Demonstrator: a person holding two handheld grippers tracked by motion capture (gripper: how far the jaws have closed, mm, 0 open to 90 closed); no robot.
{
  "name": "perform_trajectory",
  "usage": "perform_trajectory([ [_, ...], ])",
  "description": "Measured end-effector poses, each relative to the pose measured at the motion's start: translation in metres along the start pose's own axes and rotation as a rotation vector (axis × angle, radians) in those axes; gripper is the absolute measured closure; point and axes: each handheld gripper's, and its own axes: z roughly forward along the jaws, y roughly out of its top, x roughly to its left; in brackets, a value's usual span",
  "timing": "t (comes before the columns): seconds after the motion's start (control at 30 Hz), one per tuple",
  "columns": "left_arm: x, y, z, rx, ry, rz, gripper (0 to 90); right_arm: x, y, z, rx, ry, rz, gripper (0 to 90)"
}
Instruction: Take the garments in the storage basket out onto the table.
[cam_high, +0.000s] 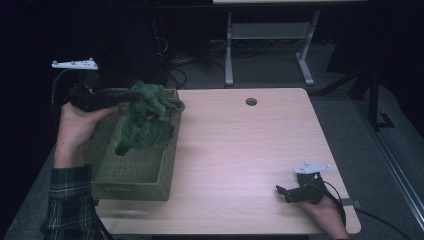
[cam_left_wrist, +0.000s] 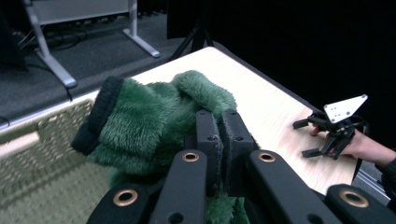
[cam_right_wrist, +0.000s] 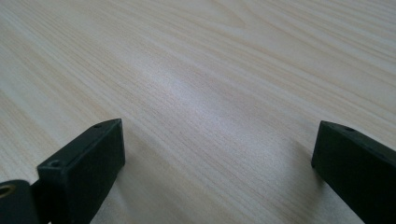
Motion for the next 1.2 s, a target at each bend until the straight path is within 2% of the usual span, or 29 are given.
perform_trajectory([
  [0.2, -0.011, 0.010, 0.011, -0.018, -0.040, 0.021, 87.3, 0.000, 0.000, 0.000, 0.000, 0.000, 0.000, 2.4],
  [0.47, -0.028, 0.020, 0.036, -0.024, -0.085, 0.052, 87.4, 0.000, 0.000, 0.000, 0.003, 0.001, 0.004, 2.4],
  [0.87, -0.053, 0.028, 0.082, -0.014, -0.162, 0.076, 87.4, 0.000, 0.000, 0.000, 0.000, 0.000, 0.002, 2.3],
  [1.03, -0.065, 0.027, 0.105, 0.001, -0.196, 0.079, 87.3, 0.000, 0.000, 0.000, 0.002, 0.002, 0.006, 2.3],
  [1.07, -0.069, 0.026, 0.114, 0.003, -0.209, 0.082, 87.3, 0.000, 0.000, 0.000, 0.003, 0.002, 0.006, 2.3],
  [1.2, -0.075, 0.023, 0.127, 0.013, -0.228, 0.084, 87.3, 0.000, 0.000, 0.000, 0.001, 0.001, 0.002, 2.3],
])
